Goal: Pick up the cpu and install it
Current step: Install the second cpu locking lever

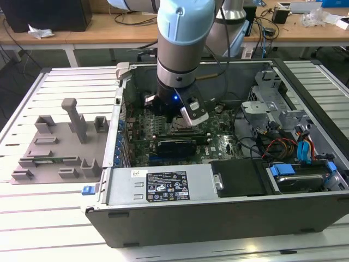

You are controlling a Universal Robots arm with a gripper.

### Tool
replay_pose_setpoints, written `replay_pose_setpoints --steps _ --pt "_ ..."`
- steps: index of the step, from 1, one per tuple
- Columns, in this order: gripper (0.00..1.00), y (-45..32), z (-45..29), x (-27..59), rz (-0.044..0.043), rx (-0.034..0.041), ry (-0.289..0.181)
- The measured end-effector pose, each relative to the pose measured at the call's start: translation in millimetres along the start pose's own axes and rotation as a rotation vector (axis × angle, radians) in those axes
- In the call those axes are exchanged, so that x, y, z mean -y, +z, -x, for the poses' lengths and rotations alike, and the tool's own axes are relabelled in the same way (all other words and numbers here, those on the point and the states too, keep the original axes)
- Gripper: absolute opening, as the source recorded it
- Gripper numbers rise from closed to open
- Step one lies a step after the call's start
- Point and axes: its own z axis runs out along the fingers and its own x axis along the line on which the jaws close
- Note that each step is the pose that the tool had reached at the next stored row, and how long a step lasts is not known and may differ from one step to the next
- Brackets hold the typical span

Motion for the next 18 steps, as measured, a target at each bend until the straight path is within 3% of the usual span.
replay_pose_setpoints --steps 4,8,9,11,13,16,18 --pt "0.11 -4.2 7.1 -1.4 0.0005 0.0010 0.003" --pt "0.11 -5.6 24.1 -1.7 -0.0041 -0.0002 0.007" --pt "0.11 -5.7 25.7 -1.7 -0.0077 -0.0004 0.009" --pt "0.11 -5.9 28.3 -1.8 -0.0287 -0.0001 0.019" --pt "0.11 -5.7 29.0 -1.8 -0.0419 0.0016 0.028" --pt "0.11 -3.8 29.9 -1.2 -0.0543 0.0044 0.042" --pt "0.11 -0.4 30.2 -0.1 -0.0561 0.0054 0.053"
